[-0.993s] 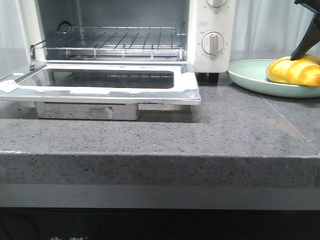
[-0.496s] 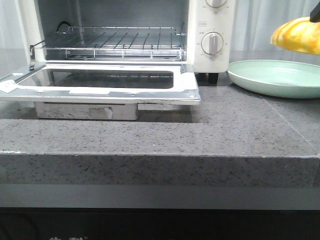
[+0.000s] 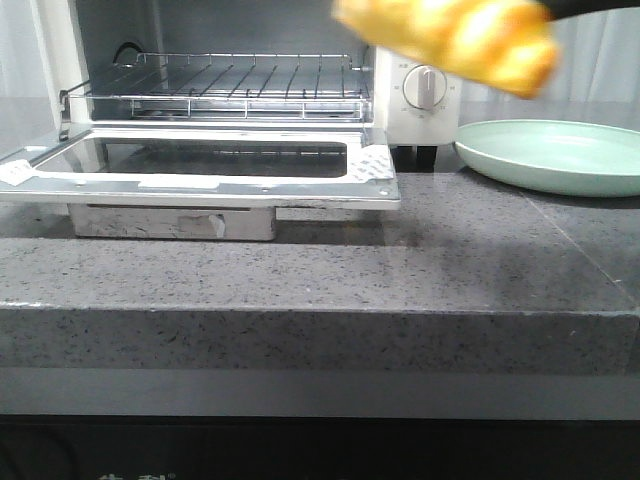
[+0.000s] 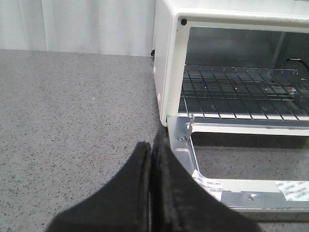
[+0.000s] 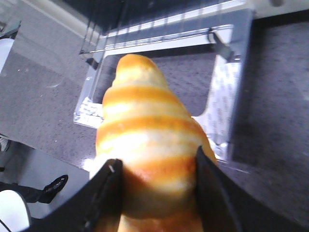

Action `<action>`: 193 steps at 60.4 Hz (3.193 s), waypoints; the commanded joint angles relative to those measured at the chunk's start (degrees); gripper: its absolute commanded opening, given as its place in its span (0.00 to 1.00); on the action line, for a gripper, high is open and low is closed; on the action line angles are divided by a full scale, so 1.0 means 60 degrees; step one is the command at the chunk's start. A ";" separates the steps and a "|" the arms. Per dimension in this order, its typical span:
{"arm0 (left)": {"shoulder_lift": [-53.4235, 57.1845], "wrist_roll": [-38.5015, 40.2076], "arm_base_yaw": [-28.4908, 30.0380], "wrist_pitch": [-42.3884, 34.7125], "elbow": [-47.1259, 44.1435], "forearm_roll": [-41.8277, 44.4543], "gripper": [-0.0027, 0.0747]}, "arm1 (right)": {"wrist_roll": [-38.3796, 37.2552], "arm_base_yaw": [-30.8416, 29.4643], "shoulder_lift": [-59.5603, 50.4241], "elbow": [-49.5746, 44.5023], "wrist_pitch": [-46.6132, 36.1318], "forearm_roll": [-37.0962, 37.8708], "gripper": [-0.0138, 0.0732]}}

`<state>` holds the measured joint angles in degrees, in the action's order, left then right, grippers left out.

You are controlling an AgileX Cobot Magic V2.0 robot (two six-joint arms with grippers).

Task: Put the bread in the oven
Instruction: 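Carry the croissant with the right gripper into the open oven over the rack, then open the right gripper to release the croissant onto the rack and withdraw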

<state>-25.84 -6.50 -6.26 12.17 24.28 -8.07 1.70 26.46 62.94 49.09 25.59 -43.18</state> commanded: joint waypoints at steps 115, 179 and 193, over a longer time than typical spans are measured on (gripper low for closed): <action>-0.0047 0.0038 0.0011 -0.0794 0.0253 -0.0048 0.01 | 0.0167 0.0347 0.5922 0.5898 -0.2373 -0.0544 0.77; -0.0047 0.0038 0.0011 -0.0794 0.0253 -0.0048 0.01 | -0.0556 -0.1738 0.0994 0.4750 0.4076 0.6049 0.09; -0.0047 0.0038 0.0011 -0.0794 0.0253 -0.0048 0.01 | -0.1244 -0.1767 -0.2223 0.1063 0.2222 0.7275 0.09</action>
<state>-25.84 -6.50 -6.26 12.09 24.28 -8.07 -5.13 16.13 56.58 60.68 46.57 -1.14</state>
